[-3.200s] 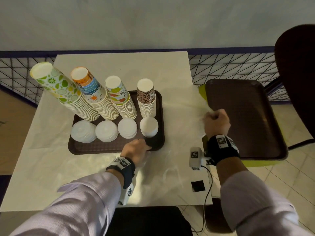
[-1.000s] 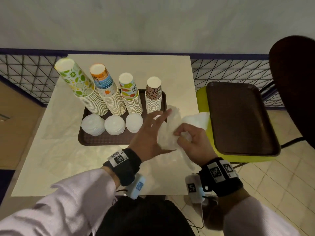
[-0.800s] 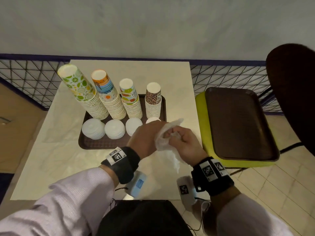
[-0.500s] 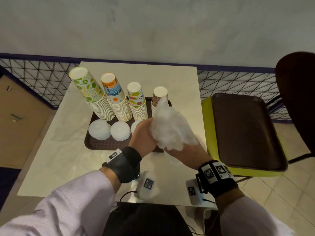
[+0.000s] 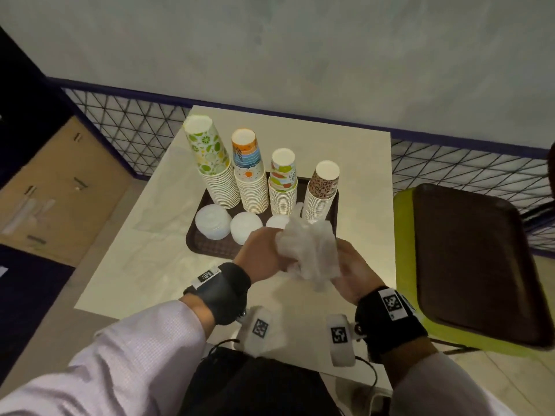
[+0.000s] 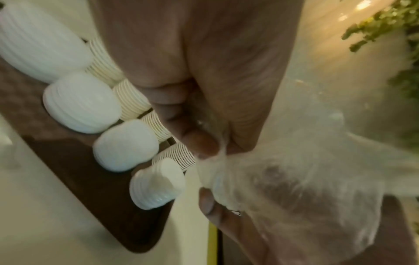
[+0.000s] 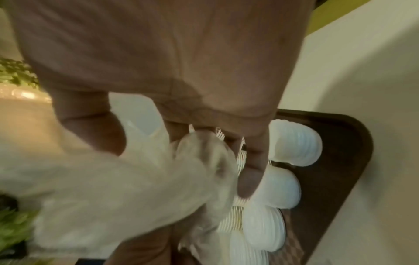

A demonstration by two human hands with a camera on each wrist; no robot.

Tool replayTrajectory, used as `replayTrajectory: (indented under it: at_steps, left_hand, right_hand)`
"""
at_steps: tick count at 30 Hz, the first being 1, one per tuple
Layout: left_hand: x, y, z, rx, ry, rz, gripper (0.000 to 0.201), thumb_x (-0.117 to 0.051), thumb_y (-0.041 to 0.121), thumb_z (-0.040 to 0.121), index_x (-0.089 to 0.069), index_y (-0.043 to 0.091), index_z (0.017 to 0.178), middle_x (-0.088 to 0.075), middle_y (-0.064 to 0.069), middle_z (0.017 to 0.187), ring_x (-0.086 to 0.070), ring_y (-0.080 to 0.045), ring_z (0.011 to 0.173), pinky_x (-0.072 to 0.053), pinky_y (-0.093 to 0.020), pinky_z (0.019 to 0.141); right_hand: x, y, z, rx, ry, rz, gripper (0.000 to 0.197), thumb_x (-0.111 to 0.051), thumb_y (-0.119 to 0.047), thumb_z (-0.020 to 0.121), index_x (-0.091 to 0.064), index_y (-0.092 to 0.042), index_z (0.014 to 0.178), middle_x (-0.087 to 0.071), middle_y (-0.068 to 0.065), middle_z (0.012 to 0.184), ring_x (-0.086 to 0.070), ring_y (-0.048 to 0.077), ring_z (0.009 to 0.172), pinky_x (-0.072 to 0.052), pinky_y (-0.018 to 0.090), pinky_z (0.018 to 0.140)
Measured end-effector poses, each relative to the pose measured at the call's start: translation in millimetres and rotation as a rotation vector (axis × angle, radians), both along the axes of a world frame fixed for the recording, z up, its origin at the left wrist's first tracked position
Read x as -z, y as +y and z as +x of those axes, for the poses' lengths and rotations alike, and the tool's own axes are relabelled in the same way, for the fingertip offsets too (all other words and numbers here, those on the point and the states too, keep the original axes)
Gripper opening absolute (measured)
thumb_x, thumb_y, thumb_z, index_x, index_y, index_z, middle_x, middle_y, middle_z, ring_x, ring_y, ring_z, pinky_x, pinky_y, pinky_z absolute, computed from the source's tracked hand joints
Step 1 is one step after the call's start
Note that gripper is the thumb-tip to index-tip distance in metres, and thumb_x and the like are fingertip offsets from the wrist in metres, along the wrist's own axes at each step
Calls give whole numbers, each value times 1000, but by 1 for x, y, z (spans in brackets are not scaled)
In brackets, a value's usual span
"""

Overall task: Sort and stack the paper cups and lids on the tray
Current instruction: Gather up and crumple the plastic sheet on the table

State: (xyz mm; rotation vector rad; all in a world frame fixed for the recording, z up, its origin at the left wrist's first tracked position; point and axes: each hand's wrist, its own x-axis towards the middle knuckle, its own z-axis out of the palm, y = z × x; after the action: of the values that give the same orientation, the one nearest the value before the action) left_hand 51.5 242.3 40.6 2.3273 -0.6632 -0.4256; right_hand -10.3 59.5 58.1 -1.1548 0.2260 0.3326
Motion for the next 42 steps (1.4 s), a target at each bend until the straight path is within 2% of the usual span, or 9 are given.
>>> replayTrajectory:
  at_steps: [5,8,11,18,21,26,33,37,42]
  left_hand:
    - [24,36,1,-42,65,-87,40,-71,37,82,-73,2,103,-75,-12,101,-71,-28,95,-55,-42,85]
    - [19,58,6,-89,275,-171,62,-89,26,80,-52,25,129,-64,10,115,-65,-4,99,-55,-25,82]
    - [22,83,9,-196,594,-489,72,-78,13,92,-41,31,151,-57,17,135,-63,-10,124,-59,-32,96]
    - [49,165,23,-343,430,-205,22,-67,33,88,-76,14,97,-77,-10,93,-73,-30,91,-59,-52,90]
    - [58,198,26,-401,415,-124,18,-65,20,82,-63,17,64,-65,-9,68,-60,-24,69,-54,-50,74]
    - [78,240,26,-378,394,8,38,-55,-3,89,-53,18,58,-57,-1,60,-52,-19,59,-41,-30,59]
    - [98,286,32,-376,355,209,15,-49,9,102,-55,6,88,-59,-8,89,-53,-29,85,-36,-34,72]
    - [107,313,42,-458,343,331,29,-54,23,100,-53,8,75,-55,-11,83,-61,-39,89,-43,-40,73]
    - [112,318,40,-367,306,472,29,-55,30,98,-48,18,72,-44,-17,130,-50,-38,117,-42,-38,105]
  right_hand:
    - [23,38,23,-158,-106,-654,45,-64,0,93,-53,-7,136,-60,-5,113,-53,-9,85,-45,0,68]
    - [25,56,39,-187,-213,-918,32,-77,-3,78,-61,-2,105,-69,3,82,-68,11,65,-54,16,56]
    - [29,87,48,-254,-353,-1217,31,-81,-15,76,-67,0,99,-71,12,88,-70,29,77,-56,33,70]
    - [62,173,69,-399,-267,-1326,21,-55,-20,98,-63,-9,114,-65,6,115,-63,27,108,-41,25,84]
    - [67,208,72,-377,-242,-1274,9,-57,-14,94,-65,-11,97,-63,-2,93,-66,22,93,-35,18,69]
    - [82,247,73,-427,-261,-1223,8,-57,-8,90,-63,-10,95,-66,2,98,-64,22,92,-43,22,74]
    - [107,264,58,-525,-247,-998,62,-74,-32,86,-47,-15,140,-49,1,129,-57,15,102,-41,11,79]
    - [131,256,49,-860,-261,-1373,83,-76,-56,73,-41,-26,143,-34,3,127,-48,24,113,-51,37,92]
    - [149,264,41,-886,-275,-1476,38,-63,-18,88,-48,-20,123,-34,7,123,-48,31,109,-55,44,80]
